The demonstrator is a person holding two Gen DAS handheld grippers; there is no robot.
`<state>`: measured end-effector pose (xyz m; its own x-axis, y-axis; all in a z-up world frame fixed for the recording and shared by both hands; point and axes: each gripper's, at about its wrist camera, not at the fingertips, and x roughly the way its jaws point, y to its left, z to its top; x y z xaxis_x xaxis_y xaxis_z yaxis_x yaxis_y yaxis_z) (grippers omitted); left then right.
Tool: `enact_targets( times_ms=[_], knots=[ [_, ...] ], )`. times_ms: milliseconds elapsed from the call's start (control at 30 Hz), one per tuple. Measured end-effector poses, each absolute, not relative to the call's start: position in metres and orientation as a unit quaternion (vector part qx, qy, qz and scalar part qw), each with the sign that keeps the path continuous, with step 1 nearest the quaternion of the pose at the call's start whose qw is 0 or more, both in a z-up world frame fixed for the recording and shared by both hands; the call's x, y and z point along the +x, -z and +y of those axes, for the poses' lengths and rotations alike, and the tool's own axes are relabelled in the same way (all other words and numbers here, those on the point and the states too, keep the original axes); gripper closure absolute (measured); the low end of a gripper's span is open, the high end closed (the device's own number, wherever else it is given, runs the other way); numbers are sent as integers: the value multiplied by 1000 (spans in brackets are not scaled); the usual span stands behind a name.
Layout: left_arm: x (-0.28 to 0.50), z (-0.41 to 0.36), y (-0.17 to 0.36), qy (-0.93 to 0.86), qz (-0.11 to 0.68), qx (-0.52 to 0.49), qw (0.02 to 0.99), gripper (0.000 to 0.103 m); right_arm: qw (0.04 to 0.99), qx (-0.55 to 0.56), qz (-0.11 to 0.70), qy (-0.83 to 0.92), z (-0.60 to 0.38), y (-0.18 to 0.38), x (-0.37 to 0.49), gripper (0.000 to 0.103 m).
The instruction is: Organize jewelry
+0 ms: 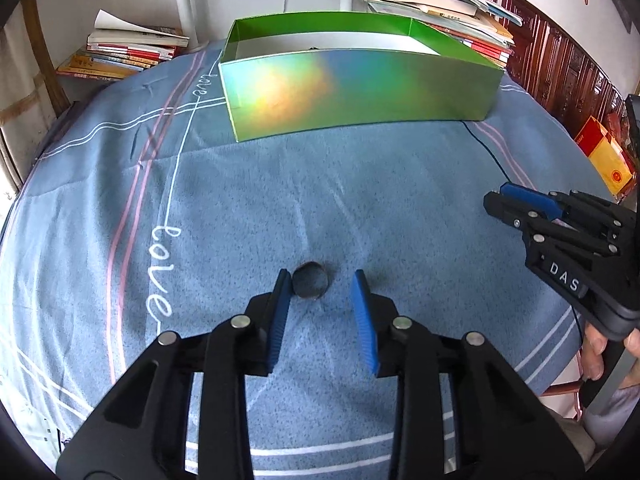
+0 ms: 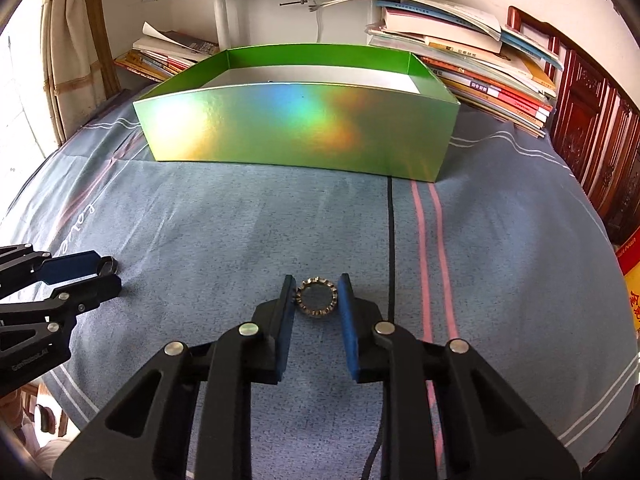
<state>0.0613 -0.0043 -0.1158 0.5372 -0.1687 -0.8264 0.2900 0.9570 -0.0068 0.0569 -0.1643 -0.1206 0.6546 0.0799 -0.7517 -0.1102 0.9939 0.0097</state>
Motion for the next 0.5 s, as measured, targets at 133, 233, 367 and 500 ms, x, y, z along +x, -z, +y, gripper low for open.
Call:
enact_targets(
  times_ms=[133, 233, 367, 500],
  knots=[
    [62, -4, 116, 131, 459, 65, 876, 76, 910, -19, 411, -53, -164, 120, 56, 78],
    [64, -2, 116, 127, 460, 59, 877, 84, 910, -18, 411, -57, -164, 120, 56, 79],
    [65, -2, 115, 124, 460, 56, 878, 84, 909, -12, 412, -63, -165, 120, 55, 81],
    [65, -3, 116, 115, 456, 59, 880, 83, 908, 8, 415, -65, -171, 120, 56, 81]
  ],
)
